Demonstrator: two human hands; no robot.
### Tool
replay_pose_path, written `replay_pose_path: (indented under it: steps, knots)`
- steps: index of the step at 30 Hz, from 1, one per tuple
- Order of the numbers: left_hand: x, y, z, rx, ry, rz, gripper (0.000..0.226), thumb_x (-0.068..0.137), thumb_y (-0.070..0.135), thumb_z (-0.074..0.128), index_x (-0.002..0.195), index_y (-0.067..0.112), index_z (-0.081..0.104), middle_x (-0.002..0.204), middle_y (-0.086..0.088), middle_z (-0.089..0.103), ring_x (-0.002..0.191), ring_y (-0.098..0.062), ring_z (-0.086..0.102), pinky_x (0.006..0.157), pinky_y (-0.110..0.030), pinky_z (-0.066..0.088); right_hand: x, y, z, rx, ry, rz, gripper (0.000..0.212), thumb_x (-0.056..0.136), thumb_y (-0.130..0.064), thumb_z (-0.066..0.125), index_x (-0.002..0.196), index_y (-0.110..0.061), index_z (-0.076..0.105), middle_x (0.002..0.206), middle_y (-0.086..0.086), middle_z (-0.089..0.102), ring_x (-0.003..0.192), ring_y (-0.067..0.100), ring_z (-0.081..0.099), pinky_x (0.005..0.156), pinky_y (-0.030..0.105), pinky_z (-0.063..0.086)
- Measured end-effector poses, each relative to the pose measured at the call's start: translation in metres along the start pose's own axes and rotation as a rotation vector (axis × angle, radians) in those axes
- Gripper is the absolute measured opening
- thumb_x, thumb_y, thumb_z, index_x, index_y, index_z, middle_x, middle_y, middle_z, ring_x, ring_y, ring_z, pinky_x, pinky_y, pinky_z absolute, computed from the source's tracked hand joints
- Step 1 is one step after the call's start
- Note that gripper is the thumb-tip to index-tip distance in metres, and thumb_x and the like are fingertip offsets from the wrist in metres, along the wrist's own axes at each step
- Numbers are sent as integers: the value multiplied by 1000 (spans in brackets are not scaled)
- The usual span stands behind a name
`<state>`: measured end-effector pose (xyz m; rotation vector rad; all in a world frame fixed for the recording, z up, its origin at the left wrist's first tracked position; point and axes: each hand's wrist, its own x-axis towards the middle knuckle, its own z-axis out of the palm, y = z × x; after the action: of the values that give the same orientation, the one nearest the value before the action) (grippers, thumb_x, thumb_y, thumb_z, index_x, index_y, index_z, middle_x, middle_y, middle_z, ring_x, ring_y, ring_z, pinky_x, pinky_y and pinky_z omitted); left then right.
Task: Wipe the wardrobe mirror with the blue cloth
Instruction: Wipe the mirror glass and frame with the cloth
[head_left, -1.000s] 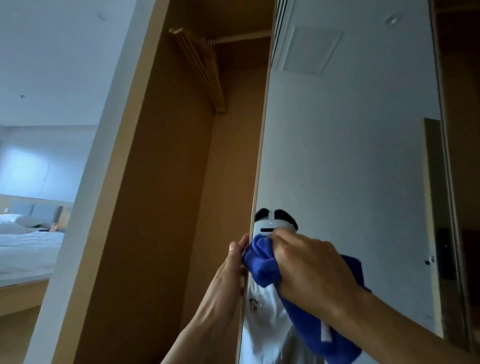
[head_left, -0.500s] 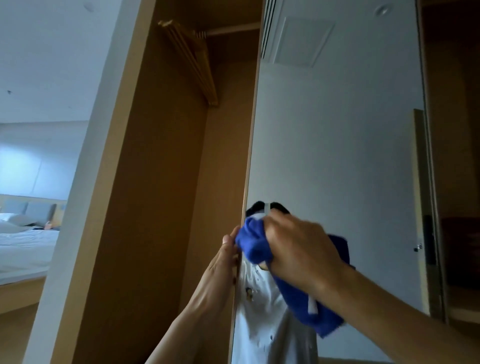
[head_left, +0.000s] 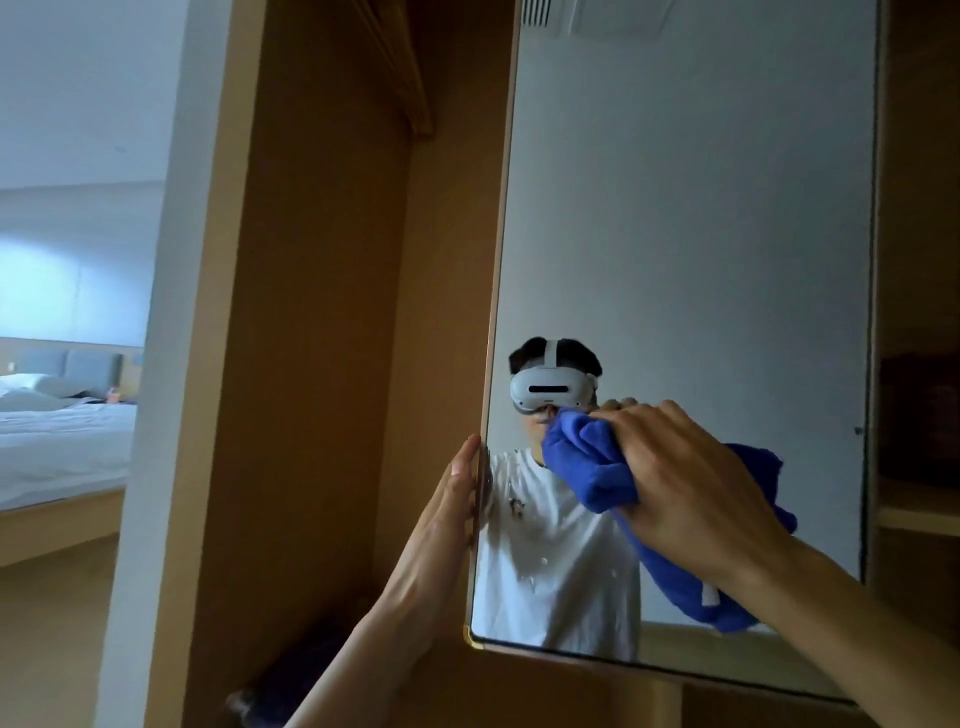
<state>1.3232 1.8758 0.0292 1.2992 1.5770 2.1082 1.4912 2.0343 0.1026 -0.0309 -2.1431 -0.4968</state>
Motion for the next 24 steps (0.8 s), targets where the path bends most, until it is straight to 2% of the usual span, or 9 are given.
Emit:
replay_pose_path:
  steps: [4,7,10,13,16,18,20,22,24]
  knots:
    - [-9,-7,1,-20,19,28,59,84,85,37,140,66,42,155,21,46,139,-1,47,119,-34,37,29,-1,-17,-63,62,-10,22,75,-7,50,83,-23,37,74,-10,38,71,22,37,67,37,33]
    - [-11,-11,3,-36,33,44,62,83,84,38,141,63,43,153,22,48,139,0,47,120,-35,36,57,-14,-24,-157,106,-65,21,74,-11,56,89,-24,49,80,-10,47,73,22,36,70,33,26]
    - [-13,-11,5,-56,31,27,50,94,78,35,138,60,50,142,24,59,129,3,56,98,-18,50,60,-39,-6,-186,83,-111,38,74,-10,68,111,-18,66,99,-3,66,86,25,50,73,39,37]
    - [-12,-9,5,-118,24,-12,47,103,63,29,126,44,67,123,9,74,112,-6,70,77,-15,56,39,-58,22,-169,7,-124,50,76,-11,53,124,-14,64,112,5,68,98,30,56,81,45,46]
    - [-11,-11,8,-203,55,-20,50,96,64,37,110,36,76,109,5,79,101,-9,74,71,-16,57,8,-68,43,-164,-94,-120,51,74,-11,70,125,-14,63,113,7,69,98,30,58,89,47,51]
    - [-11,-14,11,-249,76,-4,45,91,65,43,99,41,80,105,4,79,98,-10,75,71,-19,59,-10,-74,49,-117,-156,-120,63,62,-16,89,121,-15,67,109,5,71,94,29,63,83,44,57]
    - [-12,-16,11,-251,84,9,40,91,64,44,96,45,79,106,6,79,99,-9,75,74,-20,59,-16,-77,46,-110,-175,-147,64,58,-18,93,117,-16,70,108,4,72,92,26,66,79,40,58]
    - [-11,-18,9,-199,73,17,44,97,64,36,105,47,76,113,11,77,106,-5,72,84,-27,59,-5,-70,37,-110,-127,-174,51,64,-12,88,112,-16,70,105,4,72,92,26,64,82,41,57]
    - [-11,-19,5,-137,66,10,52,99,67,29,127,45,67,125,14,72,116,-1,66,99,-30,52,18,-58,23,-109,-37,-117,41,68,-5,82,106,-14,70,102,4,70,93,26,61,82,41,54]
